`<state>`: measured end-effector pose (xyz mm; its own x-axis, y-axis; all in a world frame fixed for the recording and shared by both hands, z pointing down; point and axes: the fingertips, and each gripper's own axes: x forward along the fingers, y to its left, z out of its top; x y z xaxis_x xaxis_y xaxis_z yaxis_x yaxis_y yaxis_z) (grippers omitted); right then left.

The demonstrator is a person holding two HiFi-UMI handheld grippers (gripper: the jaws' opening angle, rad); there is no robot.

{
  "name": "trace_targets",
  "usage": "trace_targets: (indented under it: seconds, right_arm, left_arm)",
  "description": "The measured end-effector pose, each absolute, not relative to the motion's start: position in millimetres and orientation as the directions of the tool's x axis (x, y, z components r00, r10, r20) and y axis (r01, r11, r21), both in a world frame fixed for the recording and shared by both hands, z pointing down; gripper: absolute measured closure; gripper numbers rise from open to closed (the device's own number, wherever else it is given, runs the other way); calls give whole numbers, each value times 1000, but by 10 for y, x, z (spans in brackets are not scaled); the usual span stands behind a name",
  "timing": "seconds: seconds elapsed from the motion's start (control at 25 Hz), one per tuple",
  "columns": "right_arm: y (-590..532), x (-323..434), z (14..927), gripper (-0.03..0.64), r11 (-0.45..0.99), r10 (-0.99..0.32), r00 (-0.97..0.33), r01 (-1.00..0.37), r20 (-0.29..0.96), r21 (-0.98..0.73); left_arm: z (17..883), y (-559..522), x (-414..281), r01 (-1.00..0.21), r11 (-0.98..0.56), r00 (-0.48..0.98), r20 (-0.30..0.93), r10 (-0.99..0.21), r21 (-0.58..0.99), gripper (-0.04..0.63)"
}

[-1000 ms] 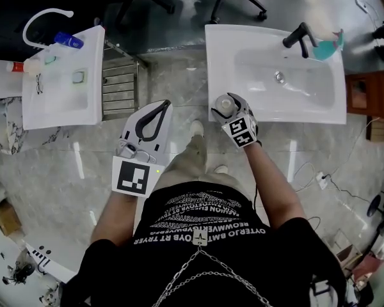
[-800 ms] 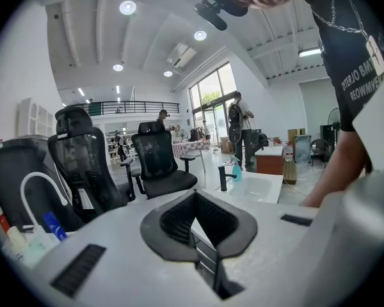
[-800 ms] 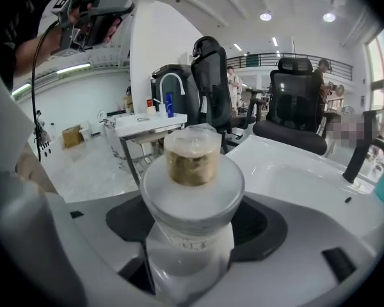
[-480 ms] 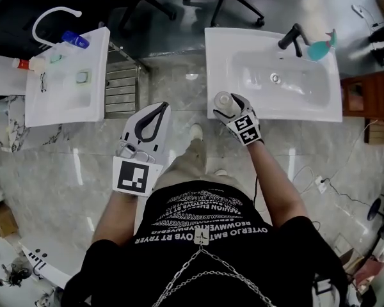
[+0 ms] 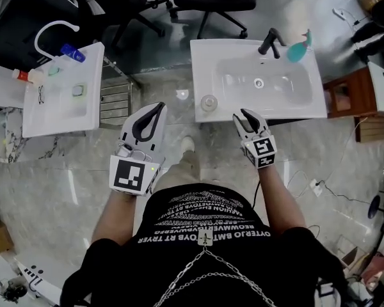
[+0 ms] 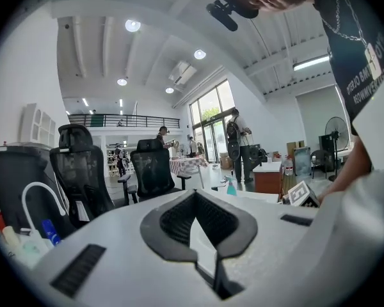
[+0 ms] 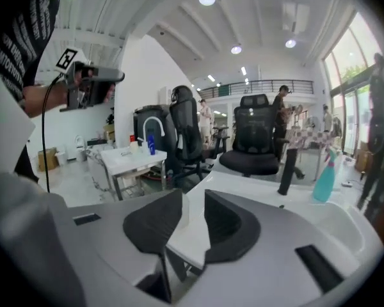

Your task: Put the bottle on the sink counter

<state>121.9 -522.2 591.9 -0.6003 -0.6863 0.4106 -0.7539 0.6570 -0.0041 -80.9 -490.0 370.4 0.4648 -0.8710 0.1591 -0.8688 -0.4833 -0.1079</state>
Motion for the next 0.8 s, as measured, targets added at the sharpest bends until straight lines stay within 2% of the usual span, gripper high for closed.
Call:
trace_targets:
  seconds: [0.08, 0.36, 0.56, 0.8]
  right_arm:
    - [-5176, 1435, 5437, 616, 594, -760, -552, -804, 343, 20]
    - [-4797, 1950, 4181, 620, 479, -863, -443, -870, 245, 116]
    - [-4349, 2135, 3723, 620, 470, -877, -439, -870, 198, 151]
    - [-3978, 2118, 3560, 621, 510, -858, -486, -845, 167, 161]
  left_arm:
    - [3601, -4824, -746, -865, -488, 472, 139, -871, -115, 589]
    - [3151, -4401, -531, -872, -483, 481, 50, -876, -77, 590]
    - [2947, -3969, -417, -885, -458, 459, 5, -888, -83, 589]
    - [2944, -3452, -348, -900, -427, 427, 19, -904, -86, 589]
